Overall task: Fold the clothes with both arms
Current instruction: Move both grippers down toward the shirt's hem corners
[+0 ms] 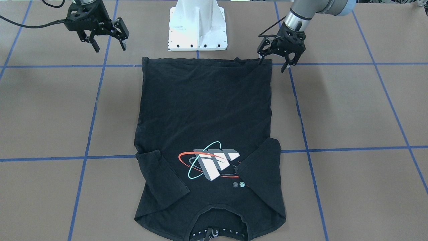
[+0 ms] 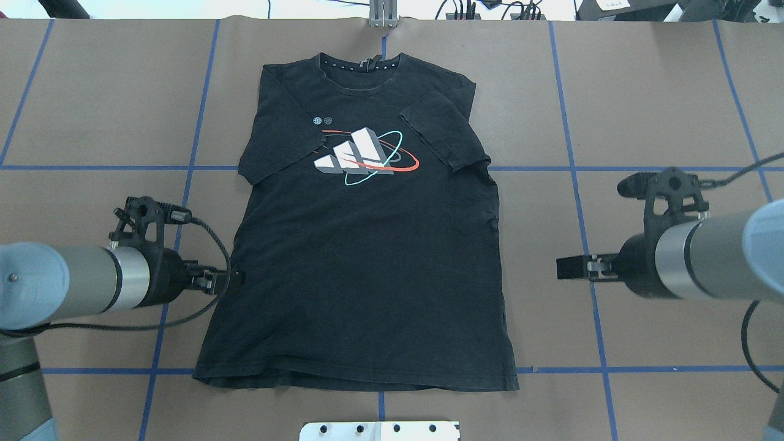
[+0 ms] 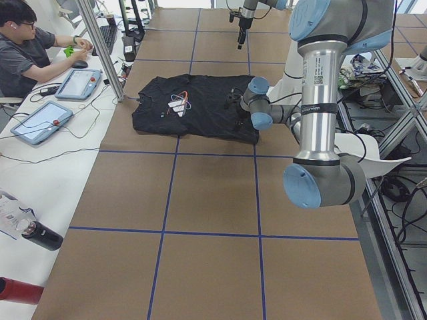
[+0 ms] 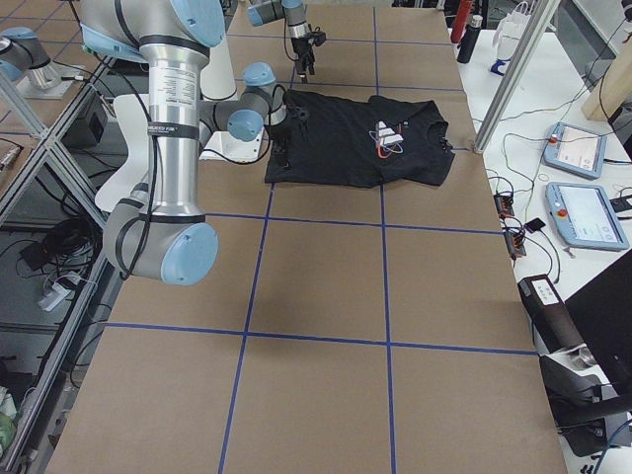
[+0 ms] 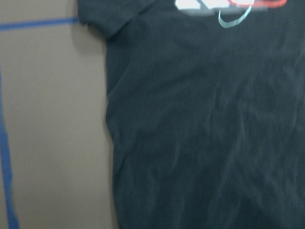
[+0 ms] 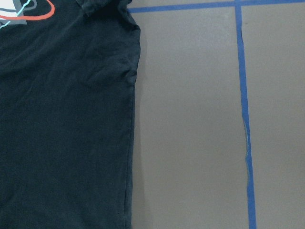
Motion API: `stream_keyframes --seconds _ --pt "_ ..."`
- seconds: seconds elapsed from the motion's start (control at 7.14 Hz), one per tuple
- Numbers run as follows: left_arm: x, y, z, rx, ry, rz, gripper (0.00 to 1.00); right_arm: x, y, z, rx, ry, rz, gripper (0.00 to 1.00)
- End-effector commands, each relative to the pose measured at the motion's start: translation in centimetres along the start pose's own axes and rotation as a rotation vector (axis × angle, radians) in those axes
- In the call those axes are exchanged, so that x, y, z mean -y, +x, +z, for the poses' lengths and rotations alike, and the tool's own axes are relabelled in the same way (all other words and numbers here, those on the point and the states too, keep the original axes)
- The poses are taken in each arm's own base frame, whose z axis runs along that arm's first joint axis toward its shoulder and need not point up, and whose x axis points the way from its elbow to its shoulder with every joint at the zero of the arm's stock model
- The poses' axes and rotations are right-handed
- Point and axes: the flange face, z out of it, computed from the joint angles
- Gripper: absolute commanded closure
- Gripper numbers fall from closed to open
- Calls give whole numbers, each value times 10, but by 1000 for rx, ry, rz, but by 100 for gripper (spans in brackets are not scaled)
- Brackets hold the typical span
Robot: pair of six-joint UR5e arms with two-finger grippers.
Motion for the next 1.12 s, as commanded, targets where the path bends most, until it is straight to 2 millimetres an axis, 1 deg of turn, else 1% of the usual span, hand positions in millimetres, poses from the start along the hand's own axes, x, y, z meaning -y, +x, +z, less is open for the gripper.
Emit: stream_keyframes --seconds 0.0,0.14,0.28,0.42,0.56,0.7,0.84,0.98 --pt "-46 5 18 24 -59 -55 0 -15 -4 2 -3 5 0 0" --pt "-58 4 23 33 -82 -82 0 -14 -4 2 -3 7 0 0" --pt "-65 4 28 40 -94 -80 0 -14 -4 1 -1 9 0 0" --pt "-69 -4 40 63 -104 -78 10 -15 -5 1 0 8 -1 0" --pt "-70 -6 43 69 -106 -80 21 -15 -5 0 3 8 -1 0" --pt "-71 -7 45 69 -106 -100 28 -14 -5 -1 5 10 -1 0" --pt "-74 -5 45 68 -111 -105 31 -14 -5 0 3 10 -1 0" --pt "-75 -4 45 65 -116 -103 37 -14 -5 -1 5 10 -1 0"
